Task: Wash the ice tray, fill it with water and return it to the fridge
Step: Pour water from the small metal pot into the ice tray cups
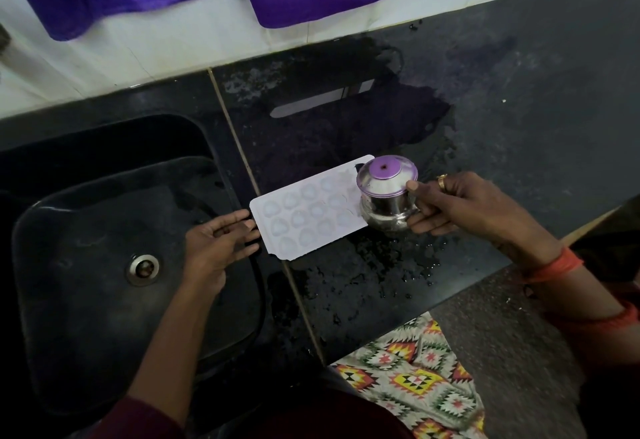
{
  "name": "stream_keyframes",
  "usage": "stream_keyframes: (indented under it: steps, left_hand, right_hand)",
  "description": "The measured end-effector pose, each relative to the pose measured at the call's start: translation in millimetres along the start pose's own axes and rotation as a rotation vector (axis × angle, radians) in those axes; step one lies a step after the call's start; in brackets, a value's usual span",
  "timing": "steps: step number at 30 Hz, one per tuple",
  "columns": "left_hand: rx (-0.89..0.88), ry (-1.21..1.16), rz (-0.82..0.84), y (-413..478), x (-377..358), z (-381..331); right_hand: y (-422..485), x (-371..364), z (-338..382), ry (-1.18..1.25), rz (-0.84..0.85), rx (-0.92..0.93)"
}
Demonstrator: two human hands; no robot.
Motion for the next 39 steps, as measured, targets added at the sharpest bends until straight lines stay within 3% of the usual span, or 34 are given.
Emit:
stream_keyframes:
  steps: [20, 39]
  left_hand:
    - [0.016, -0.021, 0.002, -3, 0, 1]
    - [0.034, -0.038, 0.005, -4, -3, 14]
  right_hand:
    - [-5, 4, 13, 0.027, -0.061, 0.049]
    - [7, -11, 27, -0.064, 0.033, 0.078]
Point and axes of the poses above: each hand's wrist, its own y-axis towards the middle knuckle, its own x-axis out of the back of the hand, z = x × y, the point moved 5 cm from there along y, towards the middle knuckle, and after that the axes turned 15 degrees about x, right-handed, at the moved point
